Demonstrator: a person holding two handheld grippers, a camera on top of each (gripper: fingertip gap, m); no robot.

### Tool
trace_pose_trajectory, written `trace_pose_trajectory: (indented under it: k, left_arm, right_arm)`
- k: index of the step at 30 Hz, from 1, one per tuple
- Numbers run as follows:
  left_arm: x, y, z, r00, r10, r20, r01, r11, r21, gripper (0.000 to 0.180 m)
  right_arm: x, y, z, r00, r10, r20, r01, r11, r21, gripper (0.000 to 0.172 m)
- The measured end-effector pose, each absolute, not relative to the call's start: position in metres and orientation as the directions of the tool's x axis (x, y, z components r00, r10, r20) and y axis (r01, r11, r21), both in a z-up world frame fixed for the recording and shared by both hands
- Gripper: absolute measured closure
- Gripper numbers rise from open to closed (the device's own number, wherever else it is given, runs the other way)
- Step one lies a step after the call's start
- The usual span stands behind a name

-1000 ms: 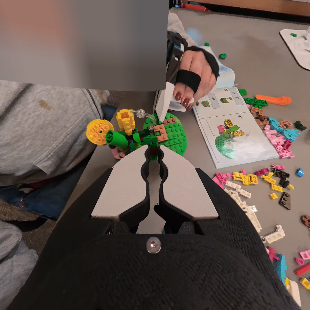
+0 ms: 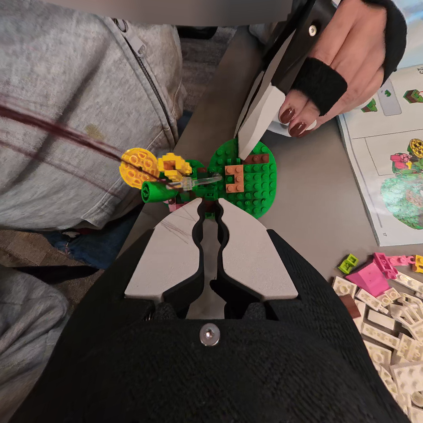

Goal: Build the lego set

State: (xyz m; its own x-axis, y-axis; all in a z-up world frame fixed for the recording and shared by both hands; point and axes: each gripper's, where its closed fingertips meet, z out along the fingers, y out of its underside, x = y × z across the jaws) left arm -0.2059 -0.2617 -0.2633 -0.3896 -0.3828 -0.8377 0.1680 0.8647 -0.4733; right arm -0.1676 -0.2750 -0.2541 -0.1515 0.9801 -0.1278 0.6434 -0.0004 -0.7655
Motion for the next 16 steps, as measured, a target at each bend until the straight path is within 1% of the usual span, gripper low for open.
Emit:
trace_pose_trajectory:
  k: [4,8,13,16]
  left_arm:
    - [-0.2058,-0.2603,-0.2625,-0.399,-0.401,-0.825,0.164,0.854,-0.494,0.175]
    - [-0.2057,-0.2597,-0.2635,-0.389,-0.382,-0.838,0.168,0.865,-0.473,0.175]
    - [-0.2060,-0.2591,-0.2631,-0.396,-0.388,-0.832,0.163,0.862,-0.480,0.174]
    - [-0.2054,-0.2577,-0.2611,-0.410,-0.427,-0.806,0.145,0.842,-0.520,0.174]
  right_arm:
    - [-0.1687,-0.2743,-0.2595,-0.144,0.982,-0.124,0.664,0.002,-0.748,0.166]
    - [-0.1692,-0.2746,-0.2621,-0.145,0.980,-0.134,0.667,-0.004,-0.745,0.166]
    - [-0.1703,-0.2748,-0.2638,-0.148,0.978,-0.145,0.661,-0.011,-0.750,0.166]
    - [-0.1701,-0.2741,-0.2621,-0.140,0.984,-0.112,0.670,0.011,-0.742,0.166]
